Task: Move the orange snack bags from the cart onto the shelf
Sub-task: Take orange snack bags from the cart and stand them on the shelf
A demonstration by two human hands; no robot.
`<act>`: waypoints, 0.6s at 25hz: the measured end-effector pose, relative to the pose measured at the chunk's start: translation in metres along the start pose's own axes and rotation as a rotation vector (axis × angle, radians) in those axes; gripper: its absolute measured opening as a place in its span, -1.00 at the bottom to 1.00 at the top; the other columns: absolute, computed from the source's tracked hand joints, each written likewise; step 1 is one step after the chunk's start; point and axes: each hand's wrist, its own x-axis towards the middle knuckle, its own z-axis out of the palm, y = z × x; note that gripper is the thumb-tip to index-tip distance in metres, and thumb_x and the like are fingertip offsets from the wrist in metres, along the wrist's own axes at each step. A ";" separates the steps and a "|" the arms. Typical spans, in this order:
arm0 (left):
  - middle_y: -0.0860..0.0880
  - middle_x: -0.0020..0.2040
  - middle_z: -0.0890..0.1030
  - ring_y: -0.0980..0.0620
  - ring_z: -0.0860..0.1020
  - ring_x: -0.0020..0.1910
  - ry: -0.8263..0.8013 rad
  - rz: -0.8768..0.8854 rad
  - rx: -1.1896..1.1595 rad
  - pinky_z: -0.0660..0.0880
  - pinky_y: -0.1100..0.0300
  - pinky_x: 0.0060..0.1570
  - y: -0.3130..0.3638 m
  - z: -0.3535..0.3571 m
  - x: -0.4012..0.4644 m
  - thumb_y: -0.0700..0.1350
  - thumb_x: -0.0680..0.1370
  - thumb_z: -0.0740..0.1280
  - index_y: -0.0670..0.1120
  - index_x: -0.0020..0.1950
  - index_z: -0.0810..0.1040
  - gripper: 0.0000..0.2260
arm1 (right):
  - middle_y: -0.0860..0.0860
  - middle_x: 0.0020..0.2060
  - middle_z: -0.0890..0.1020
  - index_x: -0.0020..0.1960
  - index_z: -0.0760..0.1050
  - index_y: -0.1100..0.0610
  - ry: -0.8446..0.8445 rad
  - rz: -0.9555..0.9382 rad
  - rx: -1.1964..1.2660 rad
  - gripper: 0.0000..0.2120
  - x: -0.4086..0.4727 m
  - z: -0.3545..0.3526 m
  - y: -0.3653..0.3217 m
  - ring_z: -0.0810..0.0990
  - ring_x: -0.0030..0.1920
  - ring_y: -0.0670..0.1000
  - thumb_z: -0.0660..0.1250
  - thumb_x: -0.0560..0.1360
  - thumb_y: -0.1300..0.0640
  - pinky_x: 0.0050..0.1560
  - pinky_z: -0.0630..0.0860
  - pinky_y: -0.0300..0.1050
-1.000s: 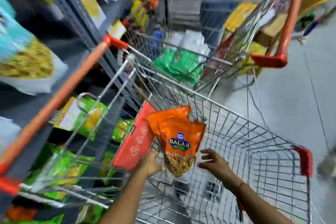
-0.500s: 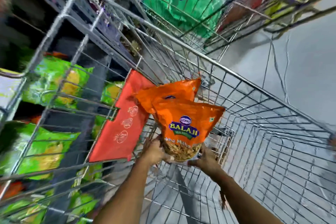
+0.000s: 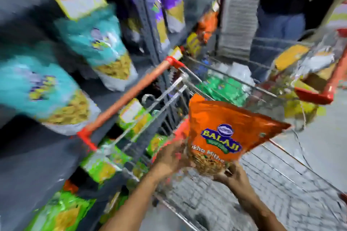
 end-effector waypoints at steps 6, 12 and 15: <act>0.14 -0.15 0.69 0.20 0.58 -0.10 0.518 0.362 -0.292 0.52 0.34 -0.09 0.088 -0.143 -0.207 -0.37 0.22 0.55 0.00 0.14 0.57 -0.44 | -0.09 -0.09 0.76 -0.02 0.64 -0.05 -0.383 -0.483 0.009 -0.49 -0.095 0.132 -0.157 0.69 -0.09 -0.16 0.66 0.08 0.21 -0.08 0.61 -0.31; 0.20 -0.22 0.72 0.32 0.63 -0.19 1.009 0.608 -0.255 0.51 0.46 -0.18 0.108 -0.261 -0.433 -0.45 0.28 0.48 -0.04 0.09 0.60 -0.52 | -0.01 0.09 0.73 0.15 0.61 0.02 -0.803 -0.844 0.044 -0.37 -0.217 0.304 -0.265 0.68 0.10 -0.09 0.65 0.10 0.22 0.02 0.59 -0.31; 0.25 -0.20 0.71 0.34 0.63 -0.17 1.175 0.673 -0.189 0.51 0.48 -0.18 0.102 -0.303 -0.514 -0.29 0.22 0.57 0.05 0.08 0.58 -0.50 | 0.02 0.15 0.71 0.20 0.57 0.10 -0.967 -0.897 0.087 -0.41 -0.264 0.382 -0.296 0.65 0.18 -0.01 0.61 0.19 0.26 0.09 0.57 -0.28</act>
